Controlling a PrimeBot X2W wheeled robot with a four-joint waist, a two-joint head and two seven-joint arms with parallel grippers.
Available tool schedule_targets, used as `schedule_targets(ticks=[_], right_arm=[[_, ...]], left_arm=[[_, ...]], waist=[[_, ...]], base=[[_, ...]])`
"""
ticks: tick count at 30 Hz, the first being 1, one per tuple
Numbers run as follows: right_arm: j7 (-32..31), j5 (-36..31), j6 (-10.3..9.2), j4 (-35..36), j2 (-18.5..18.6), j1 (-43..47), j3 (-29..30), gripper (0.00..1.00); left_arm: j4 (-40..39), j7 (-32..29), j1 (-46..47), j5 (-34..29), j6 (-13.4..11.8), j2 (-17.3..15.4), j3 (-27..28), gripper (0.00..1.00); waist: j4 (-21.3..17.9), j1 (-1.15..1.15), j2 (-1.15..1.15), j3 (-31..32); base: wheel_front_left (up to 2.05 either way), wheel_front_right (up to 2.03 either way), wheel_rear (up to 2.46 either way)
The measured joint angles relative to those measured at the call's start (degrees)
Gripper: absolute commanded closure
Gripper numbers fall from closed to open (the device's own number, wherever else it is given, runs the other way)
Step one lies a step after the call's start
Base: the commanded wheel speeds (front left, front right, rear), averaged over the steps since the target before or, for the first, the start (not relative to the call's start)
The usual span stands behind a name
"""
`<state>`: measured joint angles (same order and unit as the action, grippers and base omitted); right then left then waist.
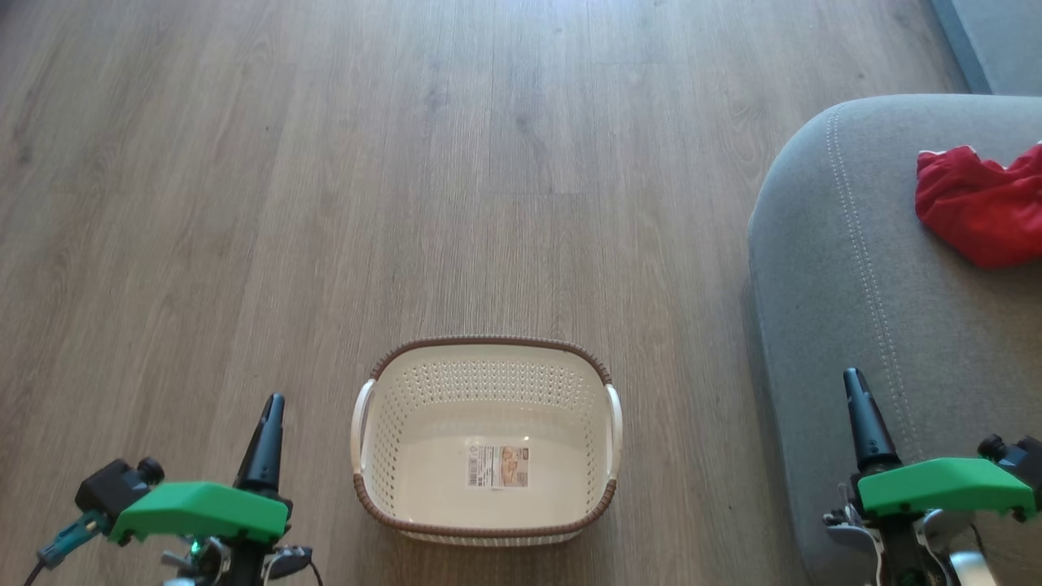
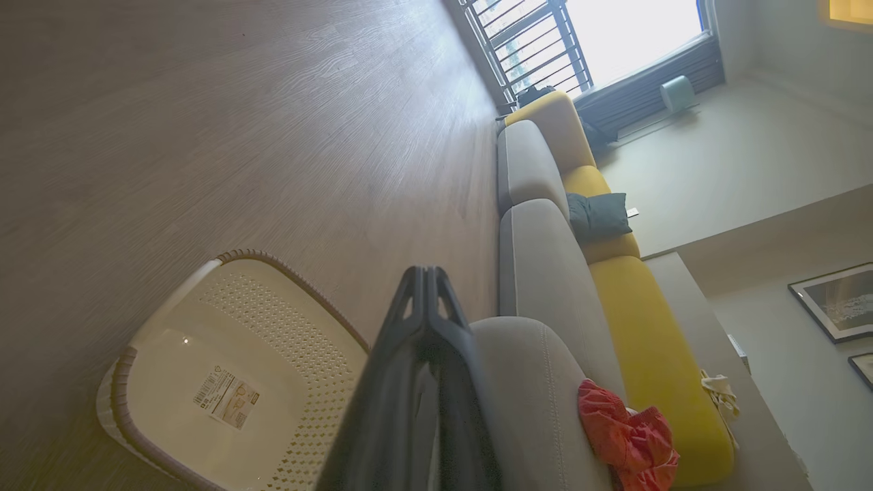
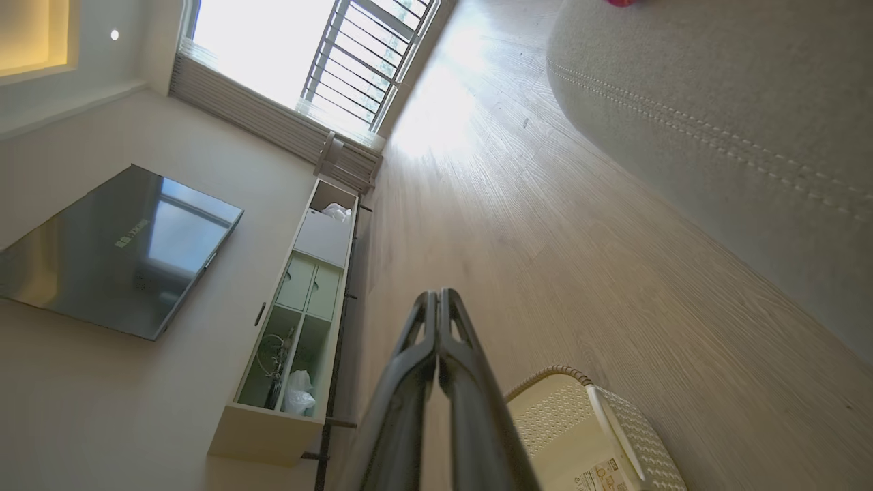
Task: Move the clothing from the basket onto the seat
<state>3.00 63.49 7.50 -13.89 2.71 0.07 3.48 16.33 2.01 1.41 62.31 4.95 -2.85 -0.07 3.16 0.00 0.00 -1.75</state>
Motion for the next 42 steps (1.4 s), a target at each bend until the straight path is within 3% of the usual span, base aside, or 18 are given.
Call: schedule_targets(ticks=[42], right_arm=[[-6.80,24.84,-0.01,-1.44,0.10,-2.23,2.14,1.00]], left_arm=[[-0.36,-6.83,1.17,25.15,1.93,0.07,3.75,1.00]], waist=[[-2.72,0.00,0.00,1.34]], base=[[0.00,0.00,0.00]])
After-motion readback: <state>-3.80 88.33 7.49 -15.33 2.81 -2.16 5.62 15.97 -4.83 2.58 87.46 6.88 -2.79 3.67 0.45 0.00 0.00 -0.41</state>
